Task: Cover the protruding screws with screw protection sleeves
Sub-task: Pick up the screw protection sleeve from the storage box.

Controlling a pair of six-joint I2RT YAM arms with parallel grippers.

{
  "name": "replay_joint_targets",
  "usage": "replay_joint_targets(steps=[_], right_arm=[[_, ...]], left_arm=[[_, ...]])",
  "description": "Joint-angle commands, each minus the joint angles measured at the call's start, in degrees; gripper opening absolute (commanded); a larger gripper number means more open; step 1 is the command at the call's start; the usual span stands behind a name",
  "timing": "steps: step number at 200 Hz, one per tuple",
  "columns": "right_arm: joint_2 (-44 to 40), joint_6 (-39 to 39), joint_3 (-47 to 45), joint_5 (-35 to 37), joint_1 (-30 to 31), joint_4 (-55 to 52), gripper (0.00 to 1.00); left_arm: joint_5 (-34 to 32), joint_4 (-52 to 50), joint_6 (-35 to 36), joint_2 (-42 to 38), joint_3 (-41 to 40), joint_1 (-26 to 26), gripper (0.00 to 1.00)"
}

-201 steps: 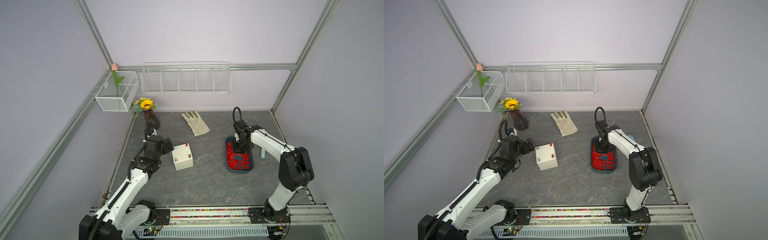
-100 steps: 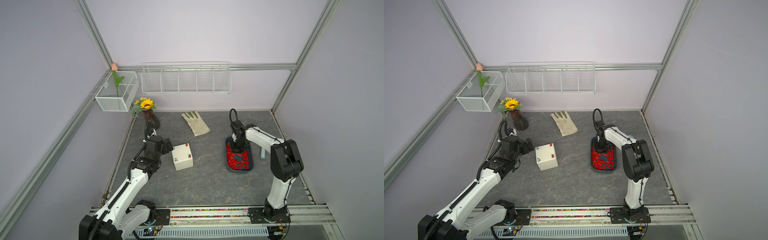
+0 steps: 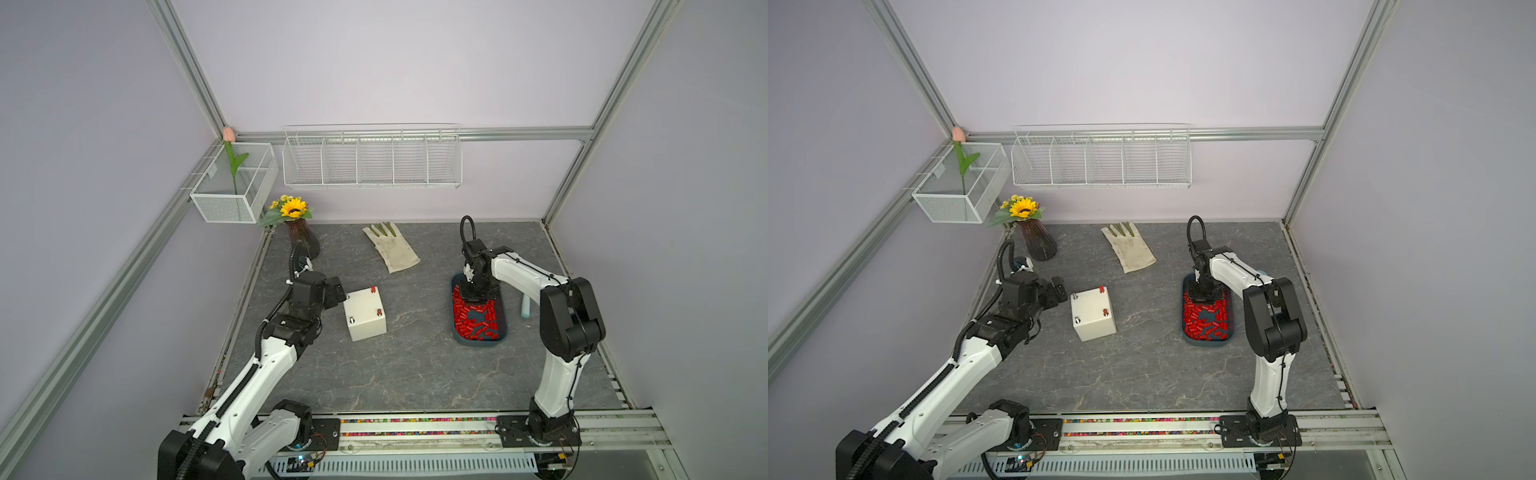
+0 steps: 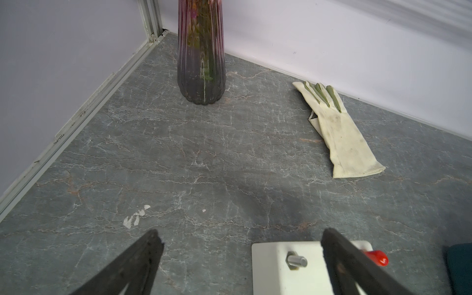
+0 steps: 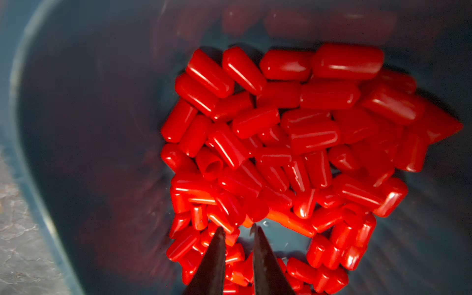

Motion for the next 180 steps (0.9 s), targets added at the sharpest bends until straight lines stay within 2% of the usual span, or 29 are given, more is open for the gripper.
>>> replay_joint_targets(steps=[1, 180], right_arm=[[1.01, -0.7, -0.27, -1.92, -0.37, 1.15, 0.23], [1.15, -0.46, -3.72, -4.0, -1.42, 3.82, 0.26]], left_arm=[[-1.12, -0.23, -0.19, 0.1, 1.5, -0.26, 0.99], [-1.03, -0.89, -0.58, -0.59, 1.91, -0.25, 0.99]])
